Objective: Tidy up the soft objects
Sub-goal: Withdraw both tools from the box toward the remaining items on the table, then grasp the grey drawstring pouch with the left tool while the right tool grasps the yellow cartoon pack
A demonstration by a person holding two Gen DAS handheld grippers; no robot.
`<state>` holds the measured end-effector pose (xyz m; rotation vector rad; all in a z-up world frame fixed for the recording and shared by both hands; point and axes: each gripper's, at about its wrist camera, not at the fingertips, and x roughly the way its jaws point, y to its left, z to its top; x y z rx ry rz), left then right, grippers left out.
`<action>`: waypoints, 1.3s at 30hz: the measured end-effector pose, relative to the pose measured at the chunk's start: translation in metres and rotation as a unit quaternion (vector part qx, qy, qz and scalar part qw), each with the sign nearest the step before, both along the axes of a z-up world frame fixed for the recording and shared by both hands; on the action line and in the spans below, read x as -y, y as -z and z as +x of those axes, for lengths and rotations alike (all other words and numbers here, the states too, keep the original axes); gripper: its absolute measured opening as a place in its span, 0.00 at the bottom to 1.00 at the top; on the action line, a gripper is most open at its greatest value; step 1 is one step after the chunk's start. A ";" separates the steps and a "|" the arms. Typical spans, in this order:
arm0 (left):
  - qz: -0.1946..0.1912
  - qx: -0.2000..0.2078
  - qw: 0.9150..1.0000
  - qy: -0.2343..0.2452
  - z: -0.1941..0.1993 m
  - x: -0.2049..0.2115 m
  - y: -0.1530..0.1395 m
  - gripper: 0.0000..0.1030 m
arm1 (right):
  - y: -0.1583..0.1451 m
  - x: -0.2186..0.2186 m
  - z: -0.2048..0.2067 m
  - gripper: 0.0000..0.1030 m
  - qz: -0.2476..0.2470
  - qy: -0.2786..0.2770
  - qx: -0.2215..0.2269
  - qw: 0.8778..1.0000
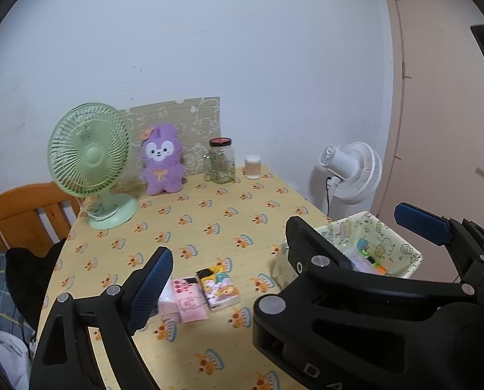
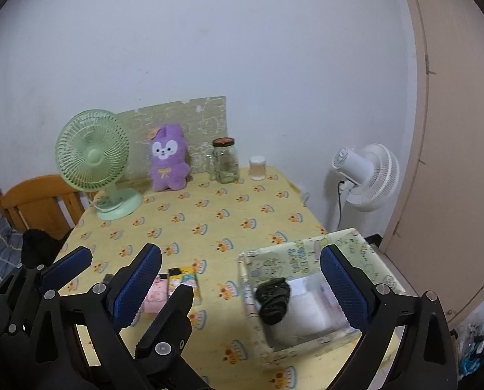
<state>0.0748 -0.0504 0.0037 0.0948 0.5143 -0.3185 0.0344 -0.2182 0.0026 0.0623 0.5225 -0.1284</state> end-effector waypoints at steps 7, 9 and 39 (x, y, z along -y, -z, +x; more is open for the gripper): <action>0.001 0.003 1.000 -0.024 -0.004 -0.027 0.005 0.89 | 0.005 -0.025 0.002 0.97 0.008 -0.028 -0.004 1.000; 0.003 0.001 1.000 -0.030 -0.003 -0.032 0.008 0.89 | 0.008 -0.032 0.003 0.98 0.010 -0.033 -0.005 0.999; 0.010 -0.066 0.994 -0.082 0.065 -0.081 0.088 0.92 | 0.093 -0.084 0.082 0.99 0.020 -0.071 -0.068 0.995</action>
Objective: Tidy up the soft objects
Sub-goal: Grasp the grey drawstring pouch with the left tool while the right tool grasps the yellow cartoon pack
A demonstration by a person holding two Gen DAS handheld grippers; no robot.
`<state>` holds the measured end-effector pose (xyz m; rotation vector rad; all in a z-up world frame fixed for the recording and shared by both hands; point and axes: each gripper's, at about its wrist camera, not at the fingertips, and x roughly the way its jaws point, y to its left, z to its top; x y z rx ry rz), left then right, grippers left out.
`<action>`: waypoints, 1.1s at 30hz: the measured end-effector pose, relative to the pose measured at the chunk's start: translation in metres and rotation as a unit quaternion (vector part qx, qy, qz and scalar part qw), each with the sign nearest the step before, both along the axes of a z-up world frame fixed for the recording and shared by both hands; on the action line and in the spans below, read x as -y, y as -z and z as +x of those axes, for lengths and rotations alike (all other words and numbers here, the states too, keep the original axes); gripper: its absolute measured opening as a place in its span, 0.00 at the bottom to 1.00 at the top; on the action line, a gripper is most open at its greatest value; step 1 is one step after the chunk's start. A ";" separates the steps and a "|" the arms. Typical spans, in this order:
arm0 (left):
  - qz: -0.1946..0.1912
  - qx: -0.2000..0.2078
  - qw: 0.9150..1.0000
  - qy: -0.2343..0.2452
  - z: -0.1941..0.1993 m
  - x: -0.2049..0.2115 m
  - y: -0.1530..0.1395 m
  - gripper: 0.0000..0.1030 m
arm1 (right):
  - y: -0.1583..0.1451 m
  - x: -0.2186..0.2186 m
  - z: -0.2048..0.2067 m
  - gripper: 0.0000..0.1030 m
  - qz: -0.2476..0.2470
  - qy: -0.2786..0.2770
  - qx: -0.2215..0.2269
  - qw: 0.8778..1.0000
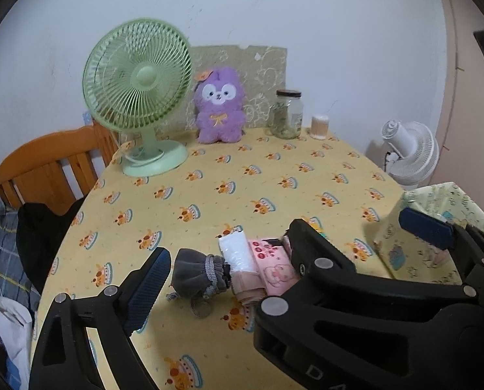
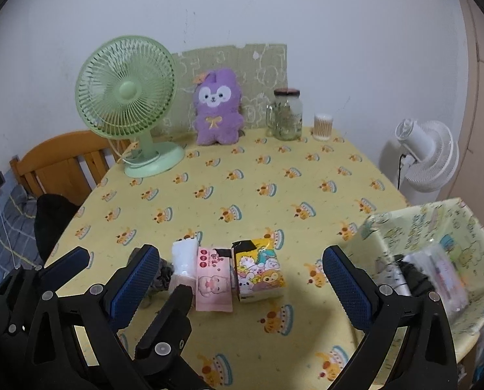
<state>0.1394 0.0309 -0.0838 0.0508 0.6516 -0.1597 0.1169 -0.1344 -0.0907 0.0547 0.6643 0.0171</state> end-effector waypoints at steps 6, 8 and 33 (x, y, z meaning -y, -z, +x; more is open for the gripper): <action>0.003 -0.035 0.999 -0.007 0.021 -0.011 0.020 0.91 | 0.023 -0.008 0.025 0.99 0.009 -0.002 -0.030 0.999; 0.003 -0.043 0.999 -0.009 0.027 -0.014 0.026 0.91 | 0.031 -0.012 0.032 0.99 0.012 -0.002 -0.038 0.999; -0.017 -0.115 0.993 -0.026 0.059 -0.039 0.068 0.55 | 0.081 -0.040 0.076 0.99 0.012 -0.041 -0.101 0.994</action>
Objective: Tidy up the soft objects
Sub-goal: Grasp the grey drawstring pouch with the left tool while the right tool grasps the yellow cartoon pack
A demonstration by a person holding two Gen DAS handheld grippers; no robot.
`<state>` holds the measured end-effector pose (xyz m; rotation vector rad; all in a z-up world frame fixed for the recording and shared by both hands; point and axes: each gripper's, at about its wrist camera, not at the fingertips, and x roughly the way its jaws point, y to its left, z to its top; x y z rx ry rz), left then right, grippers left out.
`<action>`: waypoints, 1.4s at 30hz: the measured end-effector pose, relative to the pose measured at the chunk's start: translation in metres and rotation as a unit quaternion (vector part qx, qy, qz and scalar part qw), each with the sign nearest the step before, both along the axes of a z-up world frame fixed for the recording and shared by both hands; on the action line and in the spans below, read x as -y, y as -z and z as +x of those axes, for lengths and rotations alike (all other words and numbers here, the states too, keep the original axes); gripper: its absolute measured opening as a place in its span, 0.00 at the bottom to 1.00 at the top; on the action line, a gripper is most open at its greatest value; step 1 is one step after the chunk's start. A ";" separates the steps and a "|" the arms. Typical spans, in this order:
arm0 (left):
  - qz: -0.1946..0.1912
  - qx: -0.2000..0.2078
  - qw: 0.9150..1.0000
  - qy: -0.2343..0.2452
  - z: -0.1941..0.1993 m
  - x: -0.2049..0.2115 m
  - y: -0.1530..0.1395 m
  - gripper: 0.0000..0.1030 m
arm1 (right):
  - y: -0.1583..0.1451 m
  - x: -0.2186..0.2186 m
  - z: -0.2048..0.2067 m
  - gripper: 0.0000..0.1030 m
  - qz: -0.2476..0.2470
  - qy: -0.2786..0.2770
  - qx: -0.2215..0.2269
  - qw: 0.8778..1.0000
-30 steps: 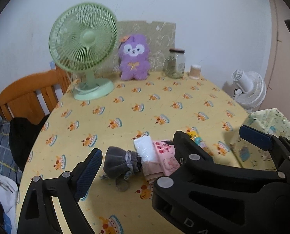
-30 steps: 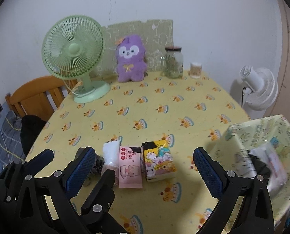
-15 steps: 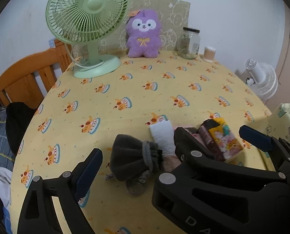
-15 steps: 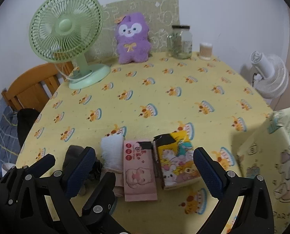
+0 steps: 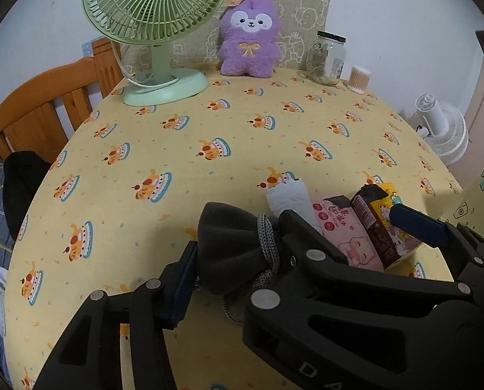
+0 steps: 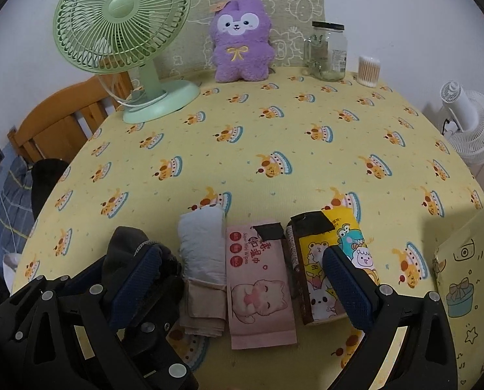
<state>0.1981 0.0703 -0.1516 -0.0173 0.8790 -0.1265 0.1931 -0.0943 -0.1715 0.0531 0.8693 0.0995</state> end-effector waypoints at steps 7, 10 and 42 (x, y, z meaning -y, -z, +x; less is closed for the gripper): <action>0.010 0.028 1.000 0.000 -0.004 0.011 -0.016 0.53 | -0.012 0.010 -0.004 0.99 0.012 0.003 0.013 1.000; 0.013 0.033 0.999 0.002 -0.003 0.018 -0.021 0.53 | -0.017 0.016 -0.004 0.99 0.017 0.009 0.016 1.000; 0.080 0.017 0.996 0.021 0.011 0.065 0.000 0.56 | 0.012 0.070 0.011 0.52 0.043 0.058 -0.021 0.997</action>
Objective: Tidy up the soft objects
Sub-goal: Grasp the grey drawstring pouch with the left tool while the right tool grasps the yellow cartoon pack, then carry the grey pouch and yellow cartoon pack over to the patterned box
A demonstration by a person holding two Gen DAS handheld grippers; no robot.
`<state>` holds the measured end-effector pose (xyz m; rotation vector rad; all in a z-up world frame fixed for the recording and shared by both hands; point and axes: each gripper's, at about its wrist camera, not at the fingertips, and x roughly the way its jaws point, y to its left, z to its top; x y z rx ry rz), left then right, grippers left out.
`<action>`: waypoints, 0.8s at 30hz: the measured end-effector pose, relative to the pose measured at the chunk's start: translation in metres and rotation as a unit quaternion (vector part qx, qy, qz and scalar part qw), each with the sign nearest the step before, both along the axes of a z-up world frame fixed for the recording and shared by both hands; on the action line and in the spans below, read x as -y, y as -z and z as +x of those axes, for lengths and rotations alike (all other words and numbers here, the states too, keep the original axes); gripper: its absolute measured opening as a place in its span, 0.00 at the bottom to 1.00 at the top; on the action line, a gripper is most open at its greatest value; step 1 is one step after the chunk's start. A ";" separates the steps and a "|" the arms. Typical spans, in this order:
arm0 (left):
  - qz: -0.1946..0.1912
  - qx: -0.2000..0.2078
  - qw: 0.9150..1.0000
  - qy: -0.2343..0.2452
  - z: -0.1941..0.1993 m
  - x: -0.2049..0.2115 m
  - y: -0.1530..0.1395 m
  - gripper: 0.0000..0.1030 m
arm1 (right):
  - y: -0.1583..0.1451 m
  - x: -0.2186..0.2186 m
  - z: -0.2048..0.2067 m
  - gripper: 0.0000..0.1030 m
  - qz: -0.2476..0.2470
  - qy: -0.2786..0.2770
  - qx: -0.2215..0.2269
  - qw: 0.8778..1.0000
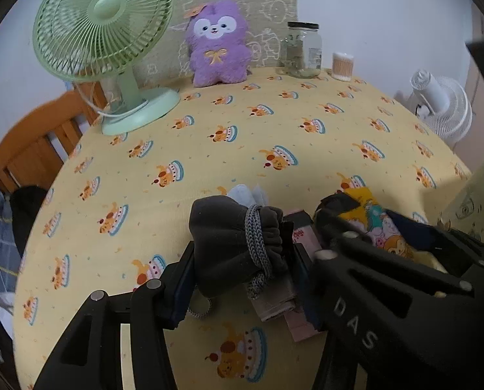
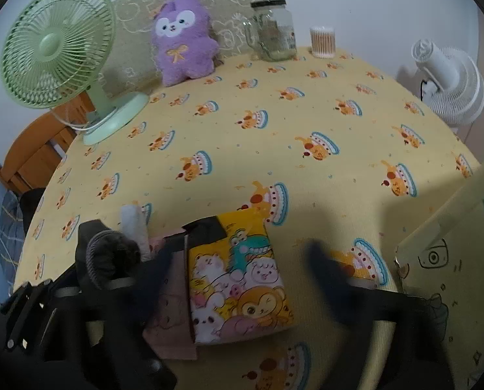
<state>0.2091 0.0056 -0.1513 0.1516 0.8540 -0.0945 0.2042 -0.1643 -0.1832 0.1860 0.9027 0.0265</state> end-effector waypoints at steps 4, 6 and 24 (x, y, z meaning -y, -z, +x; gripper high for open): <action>-0.004 -0.005 1.000 0.009 -0.006 -0.002 -0.002 0.55 | -0.002 -0.005 -0.010 0.49 0.005 -0.013 0.008 1.000; -0.013 -0.006 1.000 0.010 -0.009 -0.003 -0.006 0.55 | -0.006 -0.006 -0.013 0.48 0.001 -0.013 0.007 1.000; -0.082 0.040 0.996 0.015 -0.054 -0.010 -0.079 0.54 | -0.088 -0.016 -0.056 0.48 -0.039 -0.032 0.049 0.998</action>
